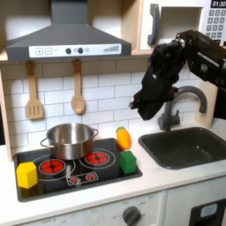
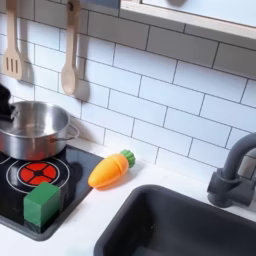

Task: Push button

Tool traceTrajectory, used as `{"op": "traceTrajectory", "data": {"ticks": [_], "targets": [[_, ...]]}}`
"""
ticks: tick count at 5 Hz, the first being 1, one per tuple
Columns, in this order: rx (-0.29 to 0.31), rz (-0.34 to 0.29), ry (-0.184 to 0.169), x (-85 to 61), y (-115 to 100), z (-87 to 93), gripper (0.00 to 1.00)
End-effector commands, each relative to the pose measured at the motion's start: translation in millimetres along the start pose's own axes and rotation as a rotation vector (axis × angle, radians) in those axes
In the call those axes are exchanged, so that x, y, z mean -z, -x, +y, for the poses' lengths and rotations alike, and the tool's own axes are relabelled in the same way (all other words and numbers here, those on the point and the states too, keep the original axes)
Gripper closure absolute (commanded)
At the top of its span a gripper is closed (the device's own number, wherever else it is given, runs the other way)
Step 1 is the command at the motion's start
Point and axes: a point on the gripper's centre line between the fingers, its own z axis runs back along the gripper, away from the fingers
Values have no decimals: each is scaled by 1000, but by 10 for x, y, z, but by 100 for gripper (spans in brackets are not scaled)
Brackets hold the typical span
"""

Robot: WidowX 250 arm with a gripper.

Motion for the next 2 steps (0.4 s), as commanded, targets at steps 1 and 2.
{"op": "traceTrajectory", "data": {"ticks": [1,2], "targets": [[9,-99,10,-20,-431,134,100],[17,-157,15,-26,-591,196,100]]}}
